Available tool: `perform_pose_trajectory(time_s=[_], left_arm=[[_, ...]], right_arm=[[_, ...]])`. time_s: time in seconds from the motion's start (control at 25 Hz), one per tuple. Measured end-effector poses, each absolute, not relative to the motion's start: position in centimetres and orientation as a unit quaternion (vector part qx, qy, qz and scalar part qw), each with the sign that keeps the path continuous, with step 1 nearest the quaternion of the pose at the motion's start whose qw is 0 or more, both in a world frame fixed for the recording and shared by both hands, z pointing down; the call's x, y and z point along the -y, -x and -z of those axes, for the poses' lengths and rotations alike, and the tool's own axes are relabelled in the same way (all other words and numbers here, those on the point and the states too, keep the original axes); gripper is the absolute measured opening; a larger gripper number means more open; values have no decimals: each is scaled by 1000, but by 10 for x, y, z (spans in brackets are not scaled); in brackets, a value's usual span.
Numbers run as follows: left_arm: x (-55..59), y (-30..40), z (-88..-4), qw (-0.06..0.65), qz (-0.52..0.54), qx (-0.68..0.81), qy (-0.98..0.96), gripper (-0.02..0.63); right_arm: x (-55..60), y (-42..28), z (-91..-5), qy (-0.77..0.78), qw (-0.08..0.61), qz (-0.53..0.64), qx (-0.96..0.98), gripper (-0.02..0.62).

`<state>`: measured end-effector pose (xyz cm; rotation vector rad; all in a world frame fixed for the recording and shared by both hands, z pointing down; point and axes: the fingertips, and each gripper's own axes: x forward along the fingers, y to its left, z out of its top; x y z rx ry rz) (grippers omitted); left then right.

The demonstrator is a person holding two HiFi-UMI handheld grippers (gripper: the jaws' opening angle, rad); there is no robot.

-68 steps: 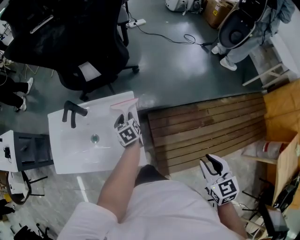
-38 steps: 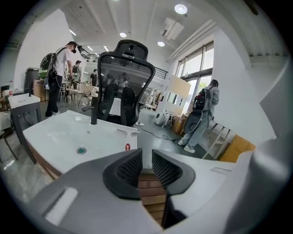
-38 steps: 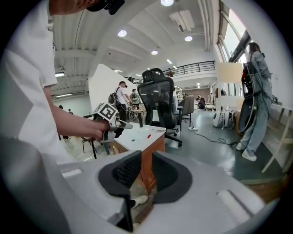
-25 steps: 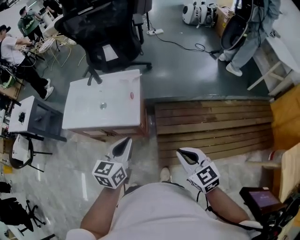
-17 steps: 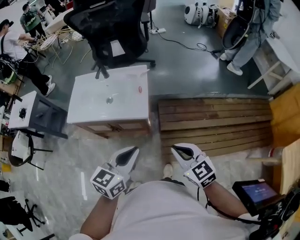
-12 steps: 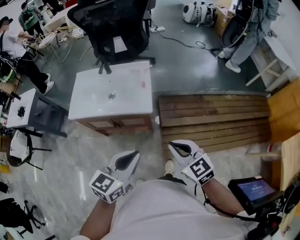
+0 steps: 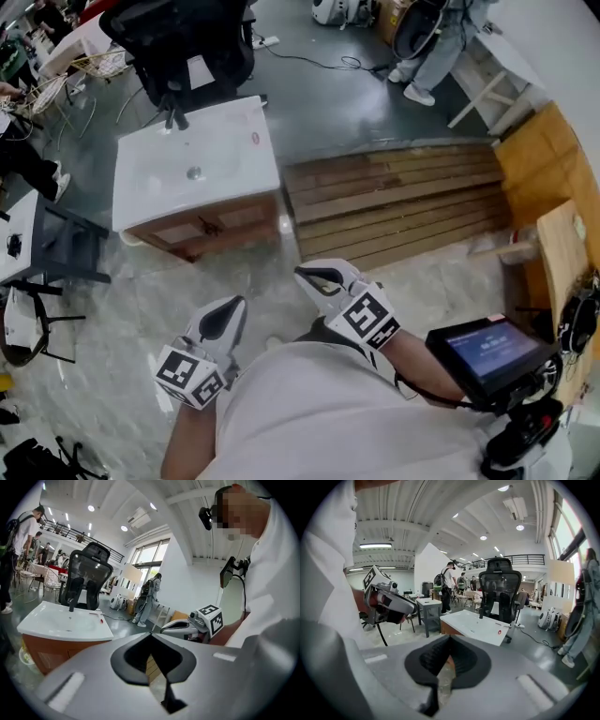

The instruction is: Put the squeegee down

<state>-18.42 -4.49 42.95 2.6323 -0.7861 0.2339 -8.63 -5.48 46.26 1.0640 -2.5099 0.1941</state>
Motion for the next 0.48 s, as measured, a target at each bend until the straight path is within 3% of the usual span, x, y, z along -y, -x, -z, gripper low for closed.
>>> perform_pose_trajectory(time_s=[0.24, 0.48], left_arm=[[-1, 236, -445, 183, -86, 261, -944, 8], [-5, 229, -445, 189, -96, 249, -945, 8]], right_arm=[[11, 147, -468, -386, 214, -46, 896, 3], [8, 148, -464, -383, 217, -45, 897, 3]])
